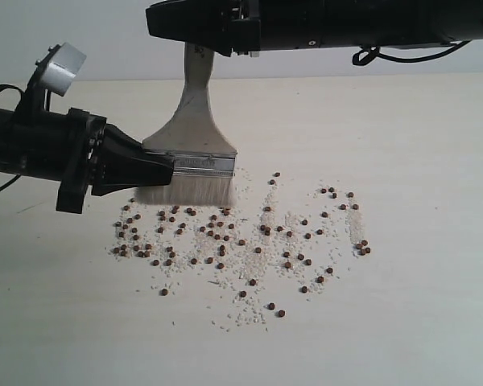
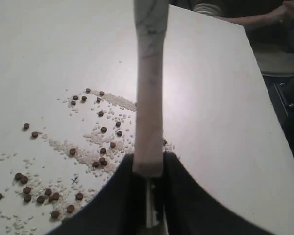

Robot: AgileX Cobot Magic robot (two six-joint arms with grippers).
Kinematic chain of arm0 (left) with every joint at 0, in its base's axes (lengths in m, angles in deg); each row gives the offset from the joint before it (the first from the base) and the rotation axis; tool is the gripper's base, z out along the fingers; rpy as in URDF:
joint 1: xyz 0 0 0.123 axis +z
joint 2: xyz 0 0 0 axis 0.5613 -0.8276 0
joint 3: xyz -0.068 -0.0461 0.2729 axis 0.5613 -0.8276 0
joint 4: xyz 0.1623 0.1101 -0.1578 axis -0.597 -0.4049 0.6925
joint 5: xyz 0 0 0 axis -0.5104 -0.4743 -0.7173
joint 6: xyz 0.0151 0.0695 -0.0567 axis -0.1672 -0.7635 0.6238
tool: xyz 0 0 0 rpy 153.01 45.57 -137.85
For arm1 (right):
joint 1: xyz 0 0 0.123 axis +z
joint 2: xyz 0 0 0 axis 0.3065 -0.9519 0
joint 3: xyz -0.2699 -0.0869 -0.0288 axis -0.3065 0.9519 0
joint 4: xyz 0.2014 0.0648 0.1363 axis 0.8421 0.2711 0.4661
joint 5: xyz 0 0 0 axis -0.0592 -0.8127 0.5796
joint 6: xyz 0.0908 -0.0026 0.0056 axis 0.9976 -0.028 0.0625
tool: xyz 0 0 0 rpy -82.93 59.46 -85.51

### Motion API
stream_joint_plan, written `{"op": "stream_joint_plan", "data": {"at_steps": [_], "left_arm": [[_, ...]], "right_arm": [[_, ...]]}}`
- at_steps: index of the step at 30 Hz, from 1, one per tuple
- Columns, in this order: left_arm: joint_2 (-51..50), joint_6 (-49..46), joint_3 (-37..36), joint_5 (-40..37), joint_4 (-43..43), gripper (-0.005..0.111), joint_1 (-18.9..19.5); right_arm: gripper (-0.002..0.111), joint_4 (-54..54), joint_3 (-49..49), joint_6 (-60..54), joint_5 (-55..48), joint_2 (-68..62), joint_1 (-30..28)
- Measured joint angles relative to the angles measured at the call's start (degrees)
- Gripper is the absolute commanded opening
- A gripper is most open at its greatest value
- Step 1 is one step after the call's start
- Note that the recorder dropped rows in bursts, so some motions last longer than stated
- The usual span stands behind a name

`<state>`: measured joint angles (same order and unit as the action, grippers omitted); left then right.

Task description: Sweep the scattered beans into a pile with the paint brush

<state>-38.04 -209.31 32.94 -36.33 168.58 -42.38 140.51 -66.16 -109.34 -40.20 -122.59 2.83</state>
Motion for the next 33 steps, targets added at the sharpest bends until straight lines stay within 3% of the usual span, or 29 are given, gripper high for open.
{"op": "stream_joint_plan", "data": {"at_steps": [1, 3, 5, 6, 8, 11, 15, 18, 21, 28, 30, 32, 33], "left_arm": [[0.0, 0.0, 0.0, 0.0, 0.0, 0.001, 0.0], [0.0, 0.0, 0.0, 0.0, 0.1, 0.013, 0.0], [0.0, 0.0, 0.0, 0.0, 0.35, 0.039, 0.0], [0.0, 0.0, 0.0, 0.0, 1.07, 0.058, 0.0], [0.0, 0.37, 0.0, 0.0, 3.17, 0.081, 0.0], [0.0, 2.28, 0.0, 0.0, 5.27, 0.092, 0.0], [0.0, 2.16, 0.0, -0.11, 3.92, 0.092, 0.51], [0.0, 2.47, 0.0, -0.39, 3.8, 0.092, 3.55], [0.1, 6.63, 0.0, -0.39, 4.18, 0.092, 6.72], [0.1, 8.53, 0.0, -0.39, 1.56, 0.087, 5.44], [0.1, 8.75, 0.0, -0.39, 1.44, 0.073, 4.24], [0.1, 8.88, 0.0, -0.39, 1.44, 0.047, 3.16], [0.1, 9.0, 0.0, -0.39, 1.35, 0.009, 2.67]], "right_arm": [[0.0, 0.0, 0.0, 0.0, 0.0, 0.0, 0.0], [0.0, 0.0, 0.0, 0.35, 0.0, 0.0, 0.0], [0.0, 0.0, 0.0, 0.64, 0.0, 0.0, 0.0], [0.0, 0.18, 0.0, 0.97, 0.0, 0.0, 0.0], [0.0, 0.03, 0.0, 1.86, 1.85, 0.0, 0.0], [0.0, -0.2, 0.0, 2.58, 4.95, 0.0, 0.0], [0.0, -0.34, 0.0, 5.62, 10.41, 0.29, -0.25], [0.0, -0.89, 0.0, 10.41, 14.67, 2.93, -2.29], [0.0, -12.04, 0.0, 20.73, 23.35, 9.35, -5.22], [0.0, -34.56, 7.97, 44.92, 47.74, 27.97, -5.7], [0.0, -35.51, 12.24, 46.49, 52.31, 33.2, -5.7], [0.0, -35.75, 17.33, 47.19, 56.79, 38.3, -5.7], [0.0, -35.49, 20.14, 47.45, 59.17, 40.75, -5.7]]}}
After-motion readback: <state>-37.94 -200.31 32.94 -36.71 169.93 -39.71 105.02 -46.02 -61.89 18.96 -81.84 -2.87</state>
